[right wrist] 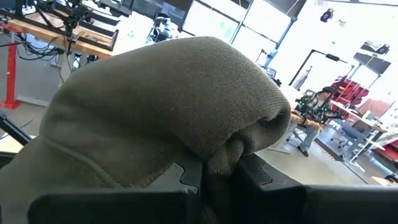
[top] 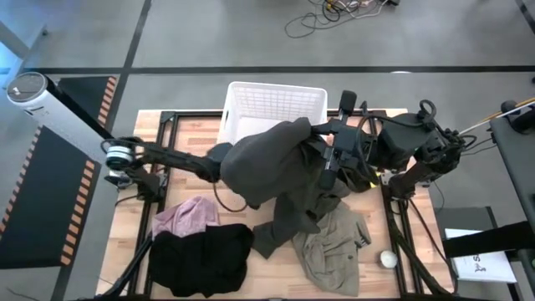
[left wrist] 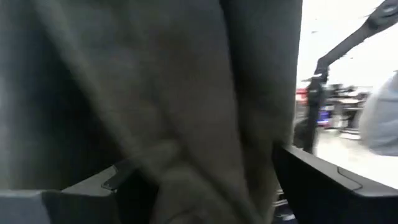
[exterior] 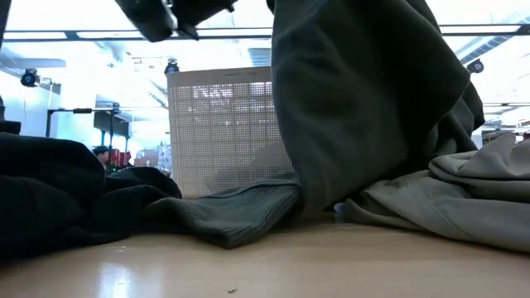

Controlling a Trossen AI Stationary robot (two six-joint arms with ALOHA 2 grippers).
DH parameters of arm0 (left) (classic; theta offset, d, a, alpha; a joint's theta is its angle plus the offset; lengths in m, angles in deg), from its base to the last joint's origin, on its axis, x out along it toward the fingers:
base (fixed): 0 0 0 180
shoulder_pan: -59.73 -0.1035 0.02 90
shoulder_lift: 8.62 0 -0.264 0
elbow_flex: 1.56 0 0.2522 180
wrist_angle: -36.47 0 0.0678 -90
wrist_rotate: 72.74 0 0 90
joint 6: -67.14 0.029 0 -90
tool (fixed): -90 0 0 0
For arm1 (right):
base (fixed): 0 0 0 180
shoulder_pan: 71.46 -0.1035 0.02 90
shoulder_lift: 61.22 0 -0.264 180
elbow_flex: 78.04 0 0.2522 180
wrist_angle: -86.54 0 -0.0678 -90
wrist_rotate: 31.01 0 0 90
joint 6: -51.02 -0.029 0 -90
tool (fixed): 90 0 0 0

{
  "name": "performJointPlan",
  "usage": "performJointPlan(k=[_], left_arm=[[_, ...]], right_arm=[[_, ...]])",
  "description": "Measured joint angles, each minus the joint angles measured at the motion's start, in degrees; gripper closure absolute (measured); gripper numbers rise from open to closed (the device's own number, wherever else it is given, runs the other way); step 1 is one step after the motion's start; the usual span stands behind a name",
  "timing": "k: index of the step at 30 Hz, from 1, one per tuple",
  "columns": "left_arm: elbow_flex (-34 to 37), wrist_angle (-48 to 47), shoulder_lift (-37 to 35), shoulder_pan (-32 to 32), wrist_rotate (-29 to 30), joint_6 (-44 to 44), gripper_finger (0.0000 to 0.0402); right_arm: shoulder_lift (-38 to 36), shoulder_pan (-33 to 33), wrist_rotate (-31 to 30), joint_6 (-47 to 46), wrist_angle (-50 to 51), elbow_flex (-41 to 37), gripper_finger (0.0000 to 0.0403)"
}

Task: Sort clothes
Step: Put the hoodie jacket into the laundry bin

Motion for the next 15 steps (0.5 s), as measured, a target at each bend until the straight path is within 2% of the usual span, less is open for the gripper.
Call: performJointPlan(k=[9, 12, 15], left_arm=[[-12.8, 0.4, 9.6, 1.5, -5.2, -1.3, 0.0114], [-16.8, 0.1, 11.8, 1.5, -7.5, -2.4, 0.0127], [-20.1, -1.0, 13.6, 1.5, -7.7, -2.9, 0.0158]], right_arm=[[0.4, 0.0, 0.4, 0.5, 0.0, 0.0, 0.0379], [0.4, 0.0, 0.4, 0.5, 0.0, 0.0, 0.0379], [0.4, 0.0, 0.3, 0.5, -0.1, 0.0, 0.0379]])
